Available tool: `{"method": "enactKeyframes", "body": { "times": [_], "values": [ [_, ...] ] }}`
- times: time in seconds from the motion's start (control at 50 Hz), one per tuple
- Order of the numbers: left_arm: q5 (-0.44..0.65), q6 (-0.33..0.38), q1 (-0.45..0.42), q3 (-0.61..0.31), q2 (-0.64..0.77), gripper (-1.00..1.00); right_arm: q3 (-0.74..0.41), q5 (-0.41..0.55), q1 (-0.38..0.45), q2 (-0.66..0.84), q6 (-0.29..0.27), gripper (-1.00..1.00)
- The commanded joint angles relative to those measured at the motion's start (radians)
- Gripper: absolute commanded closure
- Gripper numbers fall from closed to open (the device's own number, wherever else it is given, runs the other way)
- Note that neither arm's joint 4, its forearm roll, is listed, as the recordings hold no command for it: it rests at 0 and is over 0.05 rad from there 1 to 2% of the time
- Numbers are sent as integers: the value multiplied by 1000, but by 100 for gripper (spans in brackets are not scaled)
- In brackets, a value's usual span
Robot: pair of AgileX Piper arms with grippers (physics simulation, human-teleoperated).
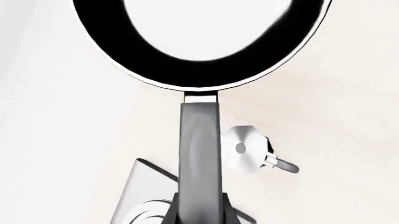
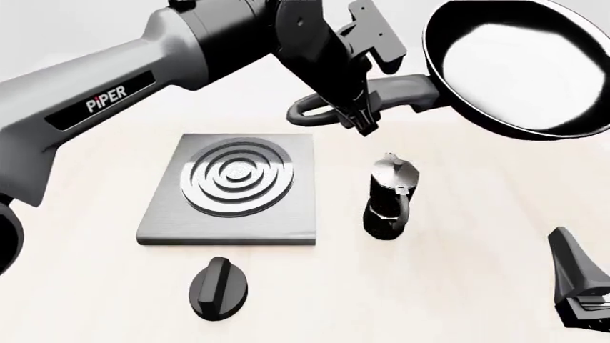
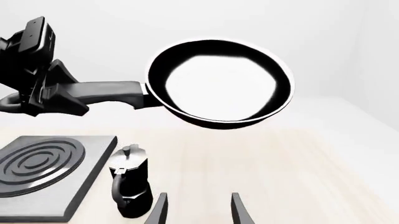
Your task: Put the frying pan on the stove.
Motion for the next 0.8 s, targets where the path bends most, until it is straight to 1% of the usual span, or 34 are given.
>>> {"method": "enactKeyframes", "body": {
  "times": [0.02,0.06,0.08,0.1,0.12,0.16,0.18,0.2,0.22,0.24,0.26,0.28,0.32,0.34,0.38,0.4,0.42,0.44,0.46,0.48,0.5,0.52,0.56,0.6,0.64,0.66,0.68,0.7,0.72,0.74,0.76,0.78,0.8],
  "values": [
    [21,-33,53,-66,-10,100,0,0,0,0,0,-100],
    [23,-32,65,-67,-10,100,0,0,0,0,0,-100],
    [26,-72,53,-75,-20,100,0,0,0,0,0,-100],
    [21,-88,44,-67,-44,100,0,0,0,0,0,-100],
    [26,-66,61,-61,-41,100,0,0,0,0,0,-100],
    [19,-54,76,-35,-50,100,0,0,0,0,0,-100],
    [18,-76,58,-16,-67,100,0,0,0,0,0,-100],
    [17,-76,58,-15,-68,100,0,0,0,0,0,-100],
    [22,-75,90,-20,-64,100,0,0,0,0,0,-100],
    [23,-75,90,-21,-63,100,0,0,0,0,0,-100],
    [16,-95,81,6,-91,100,0,0,0,0,0,-100],
    [15,-95,81,8,-92,100,0,0,0,0,0,-100],
    [21,-87,105,10,-89,100,0,0,0,0,0,-100],
    [26,-93,122,10,-87,100,0,0,0,0,0,-100],
    [23,-123,116,29,-114,100,0,0,0,0,0,-100],
    [26,-120,136,29,-111,100,0,0,0,0,0,-100],
    [24,-109,144,44,-118,100,0,0,0,0,0,-100],
    [16,-133,126,71,-143,100,0,0,0,0,0,-100],
    [19,-155,125,77,-150,100,0,0,0,0,0,-100],
    [19,-155,125,77,-150,100,0,0,0,0,0,-100],
    [8,-143,133,104,-167,100,0,0,0,0,0,-100],
    [9,-164,128,115,-177,100,0,0,0,0,0,-100],
    [-5,-157,135,155,-208,100,0,0,0,0,0,-100],
    [-7,-198,129,167,-235,100,0,0,0,0,0,-100],
    [-7,-194,146,191,-255,100,0,0,0,0,0,-100],
    [-5,-187,171,196,-252,100,0,0,0,0,0,-100],
    [-5,-187,171,196,-252,100,0,0,0,0,0,-100],
    [-11,-240,145,225,-289,100,0,0,0,0,0,-100],
    [-12,-240,145,226,-290,100,0,0,0,0,0,-100],
    [-19,-236,171,254,-308,100,0,0,0,0,0,-100],
    [-19,-236,171,255,-309,100,0,0,0,0,0,-100],
    [-20,-269,157,267,-322,100,0,0,0,0,0,-100],
    [-24,-286,164,285,-334,100,0,0,0,0,0,-100]
  ]
}}
